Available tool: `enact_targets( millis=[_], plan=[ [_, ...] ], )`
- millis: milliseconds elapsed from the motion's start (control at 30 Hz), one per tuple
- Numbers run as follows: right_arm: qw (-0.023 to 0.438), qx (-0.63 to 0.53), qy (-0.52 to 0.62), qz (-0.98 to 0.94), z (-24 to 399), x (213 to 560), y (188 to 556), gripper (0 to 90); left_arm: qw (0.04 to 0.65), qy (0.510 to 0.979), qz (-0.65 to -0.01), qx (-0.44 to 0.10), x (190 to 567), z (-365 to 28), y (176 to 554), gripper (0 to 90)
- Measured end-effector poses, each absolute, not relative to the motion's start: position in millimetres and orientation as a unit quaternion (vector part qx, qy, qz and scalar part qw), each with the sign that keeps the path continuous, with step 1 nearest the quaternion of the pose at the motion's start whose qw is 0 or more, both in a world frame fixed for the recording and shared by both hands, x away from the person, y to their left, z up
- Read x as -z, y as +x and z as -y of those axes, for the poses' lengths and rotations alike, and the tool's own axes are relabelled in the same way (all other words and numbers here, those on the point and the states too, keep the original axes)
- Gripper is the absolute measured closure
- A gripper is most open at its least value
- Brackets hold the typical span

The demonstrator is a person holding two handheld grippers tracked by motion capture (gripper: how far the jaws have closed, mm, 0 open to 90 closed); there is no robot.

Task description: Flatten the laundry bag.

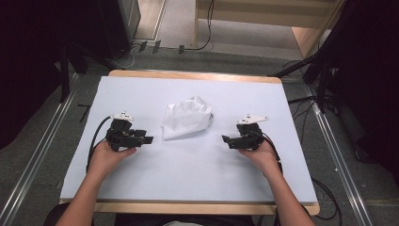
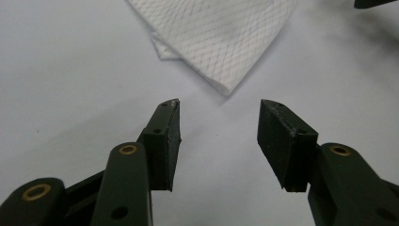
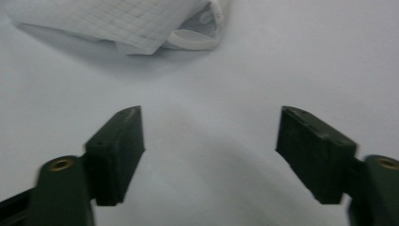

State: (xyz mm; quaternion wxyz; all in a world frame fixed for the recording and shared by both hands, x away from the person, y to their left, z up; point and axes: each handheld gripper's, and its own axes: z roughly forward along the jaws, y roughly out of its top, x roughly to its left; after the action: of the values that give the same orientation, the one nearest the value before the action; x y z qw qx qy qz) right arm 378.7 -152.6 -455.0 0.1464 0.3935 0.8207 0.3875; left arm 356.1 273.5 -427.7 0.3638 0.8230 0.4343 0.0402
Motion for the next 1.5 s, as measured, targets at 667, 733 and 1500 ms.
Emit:
enact_targets(
  millis=[667,733,1500],
  plan=[
    [0.107,-0.377,0.417,-0.82,149.1,449.2,379.4,41.2,0.366,0.826,-0.426,-0.038,429.1,-263.4,361.2,33.3],
    [0.109,-0.377,0.412,-0.822,146.7,449.0,379.0,41.0,0.361,0.828,-0.427,-0.041,430.1,-262.0,361.0,33.3],
    [0.106,-0.385,0.4,-0.825,112.8,445.9,394.4,32.2,0.358,0.833,-0.418,-0.059,427.4,-262.6,354.0,33.8]
  ],
)
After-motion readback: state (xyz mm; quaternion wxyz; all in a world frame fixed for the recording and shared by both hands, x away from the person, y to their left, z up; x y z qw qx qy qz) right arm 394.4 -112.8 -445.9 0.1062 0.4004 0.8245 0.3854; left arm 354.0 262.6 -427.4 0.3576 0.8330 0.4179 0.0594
